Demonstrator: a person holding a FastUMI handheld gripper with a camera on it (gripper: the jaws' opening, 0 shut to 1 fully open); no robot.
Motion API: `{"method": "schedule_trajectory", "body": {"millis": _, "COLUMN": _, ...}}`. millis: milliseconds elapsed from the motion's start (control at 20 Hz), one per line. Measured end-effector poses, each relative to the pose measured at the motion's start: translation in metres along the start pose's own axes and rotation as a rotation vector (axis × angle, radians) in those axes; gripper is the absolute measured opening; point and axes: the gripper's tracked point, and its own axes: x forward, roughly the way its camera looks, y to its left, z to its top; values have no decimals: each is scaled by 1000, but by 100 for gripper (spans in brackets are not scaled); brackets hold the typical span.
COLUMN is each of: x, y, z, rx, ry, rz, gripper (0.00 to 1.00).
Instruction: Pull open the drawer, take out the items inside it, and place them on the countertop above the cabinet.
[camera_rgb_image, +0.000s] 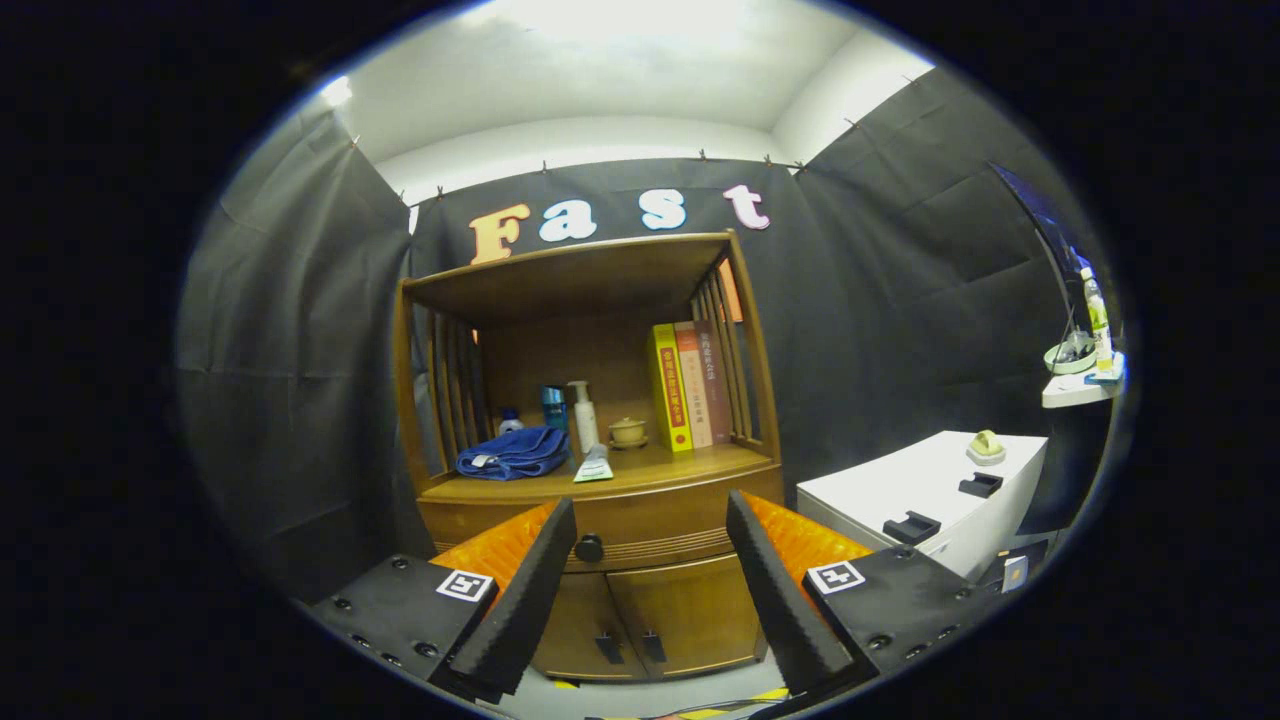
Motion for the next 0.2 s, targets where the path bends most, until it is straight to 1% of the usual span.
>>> {"method": "schedule_trajectory", "body": {"millis": 100, "x": 0, "y": -10, "z": 3, "rx": 20, "ry": -11, "rz": -18, "gripper": 98}}
{"method": "schedule_trajectory", "body": {"millis": 200, "x": -1, "y": -11, "z": 6, "rx": 37, "ry": -23, "rz": -6, "gripper": 98}}
